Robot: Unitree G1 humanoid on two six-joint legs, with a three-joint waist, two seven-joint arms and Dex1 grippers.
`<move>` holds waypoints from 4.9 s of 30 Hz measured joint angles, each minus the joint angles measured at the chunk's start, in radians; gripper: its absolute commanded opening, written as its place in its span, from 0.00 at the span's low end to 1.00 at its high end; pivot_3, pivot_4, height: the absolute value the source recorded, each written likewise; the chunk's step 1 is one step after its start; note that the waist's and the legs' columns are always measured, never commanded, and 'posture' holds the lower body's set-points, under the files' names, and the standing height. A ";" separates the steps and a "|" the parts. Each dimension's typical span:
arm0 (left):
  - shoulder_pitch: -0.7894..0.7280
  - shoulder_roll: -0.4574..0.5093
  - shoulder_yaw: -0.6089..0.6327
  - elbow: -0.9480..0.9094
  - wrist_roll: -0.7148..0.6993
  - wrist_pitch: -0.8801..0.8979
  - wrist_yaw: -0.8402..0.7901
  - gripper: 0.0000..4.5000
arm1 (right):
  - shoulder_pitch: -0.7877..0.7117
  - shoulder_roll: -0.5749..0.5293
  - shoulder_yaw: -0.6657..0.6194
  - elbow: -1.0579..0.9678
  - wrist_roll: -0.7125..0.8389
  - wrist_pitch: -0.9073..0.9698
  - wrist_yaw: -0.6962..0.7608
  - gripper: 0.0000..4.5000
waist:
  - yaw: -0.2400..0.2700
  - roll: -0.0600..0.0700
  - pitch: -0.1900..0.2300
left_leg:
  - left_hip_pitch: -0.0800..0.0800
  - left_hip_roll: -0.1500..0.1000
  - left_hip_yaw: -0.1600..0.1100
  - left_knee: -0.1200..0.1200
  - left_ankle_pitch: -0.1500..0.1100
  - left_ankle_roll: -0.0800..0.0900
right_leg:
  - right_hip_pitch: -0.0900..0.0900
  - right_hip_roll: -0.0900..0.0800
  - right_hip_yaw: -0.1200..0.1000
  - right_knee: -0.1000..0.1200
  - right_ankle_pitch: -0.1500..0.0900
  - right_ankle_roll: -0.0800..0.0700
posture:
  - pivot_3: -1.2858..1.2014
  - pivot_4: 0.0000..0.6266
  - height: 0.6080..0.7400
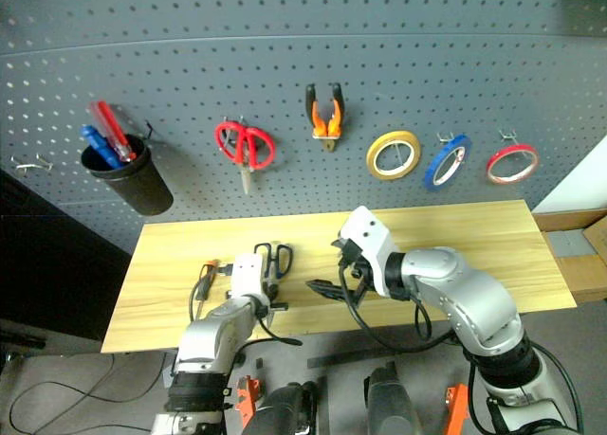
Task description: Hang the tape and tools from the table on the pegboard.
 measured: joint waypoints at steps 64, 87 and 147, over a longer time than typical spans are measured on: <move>-0.120 0.401 0.163 -0.215 -0.526 -0.279 -0.561 0.01 | -0.095 -0.239 -0.229 0.018 0.101 -0.177 0.074 1.00 | 0.003 0.003 0.005 | -0.009 0.000 0.000 -0.001 -0.001 0.001 | -0.002 -0.001 -0.002 -0.014 0.001 -0.001 | 0.42 0.39 1.00; -0.101 0.442 0.193 -0.174 -0.657 -0.172 -0.662 0.01 | -0.093 -0.240 -0.193 0.019 0.062 -0.189 0.053 1.00 | 0.002 0.003 0.005 | -0.009 0.000 0.000 0.000 -0.001 0.001 | -0.002 -0.001 -0.002 -0.013 0.001 -0.001 | 0.41 0.38 1.00; 0.069 0.545 0.106 -0.089 -0.138 -0.067 -0.305 0.99 | -0.028 -0.036 -0.233 -0.087 0.307 0.157 -0.170 1.00 | 0.004 0.004 0.005 | -0.007 0.000 0.000 0.001 -0.003 0.005 | -0.004 -0.001 -0.001 -0.007 0.002 -0.001 | 0.43 0.43 1.00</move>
